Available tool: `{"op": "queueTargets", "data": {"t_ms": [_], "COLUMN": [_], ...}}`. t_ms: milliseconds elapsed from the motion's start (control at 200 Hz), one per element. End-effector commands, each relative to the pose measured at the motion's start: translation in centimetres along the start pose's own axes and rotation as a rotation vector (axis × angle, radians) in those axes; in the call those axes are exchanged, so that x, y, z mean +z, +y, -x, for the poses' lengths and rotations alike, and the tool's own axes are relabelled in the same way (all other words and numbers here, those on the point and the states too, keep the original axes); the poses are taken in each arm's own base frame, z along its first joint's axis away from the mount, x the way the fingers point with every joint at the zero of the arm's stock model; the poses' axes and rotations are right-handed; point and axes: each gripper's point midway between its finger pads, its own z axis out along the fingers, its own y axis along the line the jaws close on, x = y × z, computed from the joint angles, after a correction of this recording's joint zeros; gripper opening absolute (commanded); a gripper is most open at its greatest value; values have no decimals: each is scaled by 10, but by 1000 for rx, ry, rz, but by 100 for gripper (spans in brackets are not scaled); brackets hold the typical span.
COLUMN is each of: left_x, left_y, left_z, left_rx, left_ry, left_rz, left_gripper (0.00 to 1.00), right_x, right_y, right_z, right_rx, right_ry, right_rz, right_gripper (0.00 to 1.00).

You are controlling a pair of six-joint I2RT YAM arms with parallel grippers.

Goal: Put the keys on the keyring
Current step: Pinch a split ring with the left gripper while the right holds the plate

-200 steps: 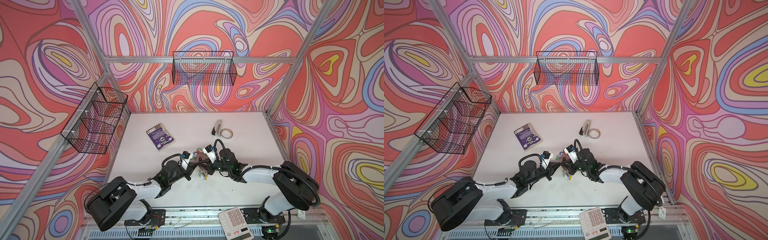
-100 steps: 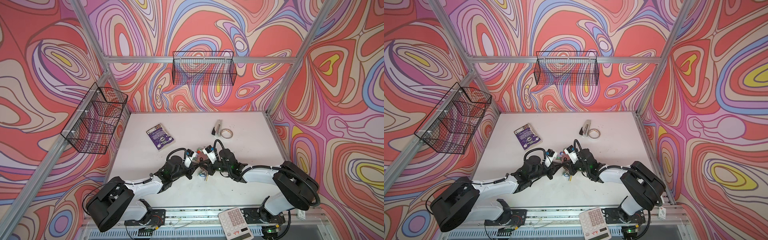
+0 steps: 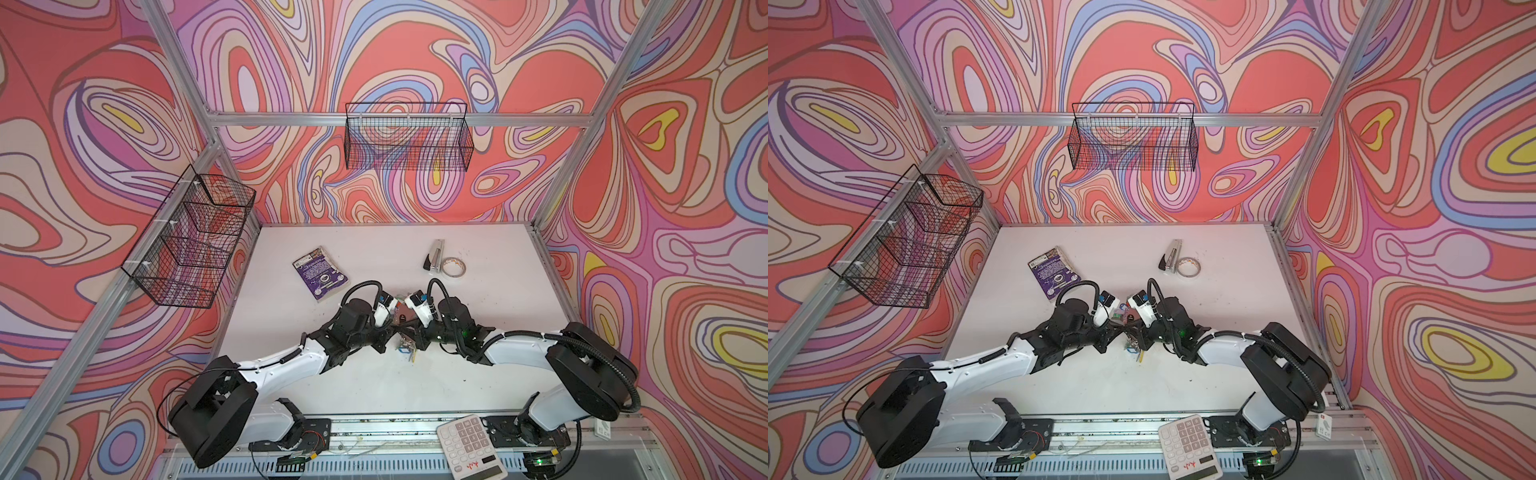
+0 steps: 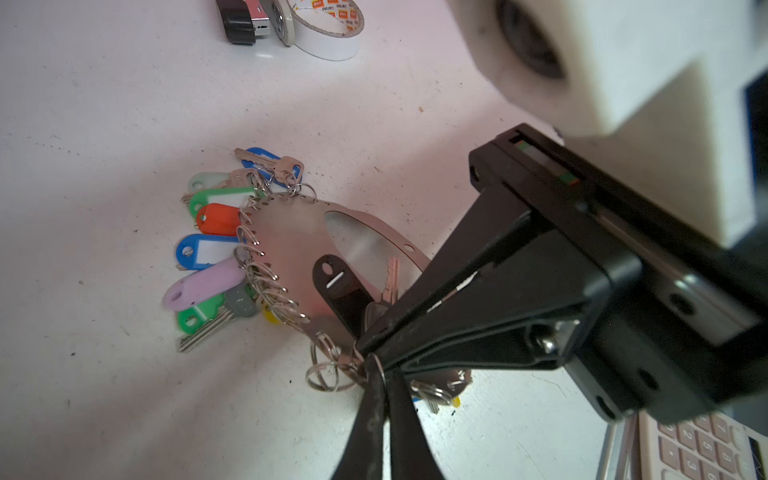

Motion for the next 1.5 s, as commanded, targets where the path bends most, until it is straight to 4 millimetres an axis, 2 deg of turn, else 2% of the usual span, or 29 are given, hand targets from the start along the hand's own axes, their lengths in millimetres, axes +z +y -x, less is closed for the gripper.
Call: {"op": "queueTargets", "data": {"t_ms": [0, 255, 546, 621, 751, 881, 931, 942, 957, 1077, 1302, 1492], "left_x": [-3, -1, 0, -3, -9, -12, -14, -12, -11, -14, -24, -32], "left_y": [-14, -13, -10, -11, -8, -6, -9, -5, -5, -8, -15, -23], "left_z": [0, -2, 4, 15, 30, 38, 47, 36, 34, 40, 55, 65], "left_rx": [14, 9, 0, 6, 11, 27, 32, 26, 26, 45, 85, 121], "left_ry": [61, 118, 152, 92, -71, -173, -230, -214, -219, -294, -438, -573], "left_rz": [-57, -50, -17, -19, -6, -3, -18, -14, -17, -39, -73, -100], "left_gripper": [7, 0, 0, 0, 0, 0, 0, 0, 0, 0, 0, 0], "right_x": [1, 1, 0, 0, -5, -15, -23, -25, -27, -47, -71, -73], "right_y": [-2, -1, 0, -3, -6, -7, -8, -8, -8, -9, -16, -16], "right_z": [18, 18, 18, 19, 22, 32, 38, 39, 40, 53, 65, 49], "right_rx": [-34, -35, -33, -22, -5, 39, 55, 58, 64, 105, 169, 230], "right_ry": [-47, -48, -42, -32, -41, -55, -83, -87, -93, -157, -162, -93], "right_rz": [-17, -13, -11, -29, -55, -51, -51, -50, -49, -53, -138, -150], "right_gripper": [0, 0, 0, 0, 24, 35, 39, 39, 40, 46, 45, 42]}}
